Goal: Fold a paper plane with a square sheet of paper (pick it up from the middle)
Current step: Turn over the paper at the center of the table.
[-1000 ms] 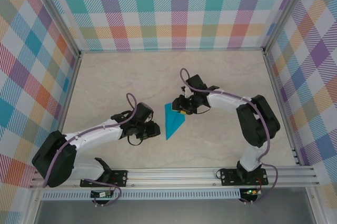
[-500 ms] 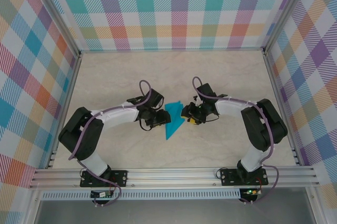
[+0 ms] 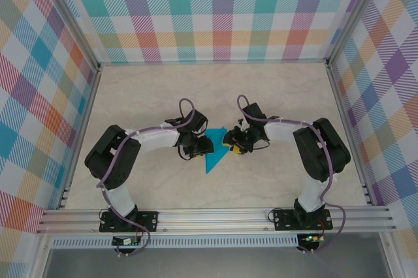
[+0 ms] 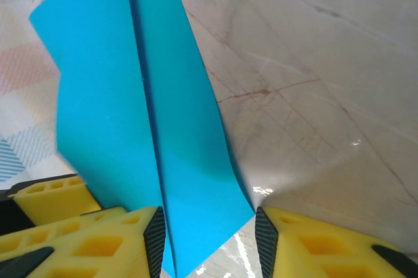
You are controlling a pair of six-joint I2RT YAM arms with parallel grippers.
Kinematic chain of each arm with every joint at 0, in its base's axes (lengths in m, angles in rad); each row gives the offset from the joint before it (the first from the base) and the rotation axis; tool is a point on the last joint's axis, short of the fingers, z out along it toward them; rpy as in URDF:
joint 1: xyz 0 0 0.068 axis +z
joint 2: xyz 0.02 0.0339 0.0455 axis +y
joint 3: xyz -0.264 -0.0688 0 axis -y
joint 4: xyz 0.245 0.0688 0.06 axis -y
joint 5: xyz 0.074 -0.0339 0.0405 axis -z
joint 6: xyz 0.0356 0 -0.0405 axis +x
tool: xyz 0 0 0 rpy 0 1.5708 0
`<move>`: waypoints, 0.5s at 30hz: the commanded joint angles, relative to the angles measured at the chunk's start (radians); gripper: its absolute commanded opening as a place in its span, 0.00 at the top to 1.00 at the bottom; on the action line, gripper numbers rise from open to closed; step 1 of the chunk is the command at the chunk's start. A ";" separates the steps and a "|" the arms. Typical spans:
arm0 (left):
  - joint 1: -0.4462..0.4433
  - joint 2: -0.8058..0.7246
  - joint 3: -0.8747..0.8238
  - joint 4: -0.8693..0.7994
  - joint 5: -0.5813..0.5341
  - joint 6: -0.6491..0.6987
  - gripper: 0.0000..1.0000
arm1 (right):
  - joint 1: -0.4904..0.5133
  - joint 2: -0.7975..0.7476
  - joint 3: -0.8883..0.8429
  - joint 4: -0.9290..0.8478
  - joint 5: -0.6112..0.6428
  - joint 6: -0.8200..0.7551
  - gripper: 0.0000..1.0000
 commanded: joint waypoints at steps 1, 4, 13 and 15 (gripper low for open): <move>0.006 0.038 0.031 -0.057 -0.026 0.025 0.62 | 0.009 0.032 0.028 0.024 -0.020 0.009 0.57; 0.006 0.056 0.031 -0.059 -0.018 0.032 0.66 | 0.011 0.041 0.040 0.019 -0.019 0.011 0.56; 0.005 0.069 0.019 -0.046 -0.003 0.035 0.74 | 0.031 0.060 0.077 0.059 -0.070 0.015 0.56; 0.006 0.069 0.014 -0.041 0.001 0.033 0.76 | 0.035 0.065 0.091 0.061 -0.074 0.015 0.55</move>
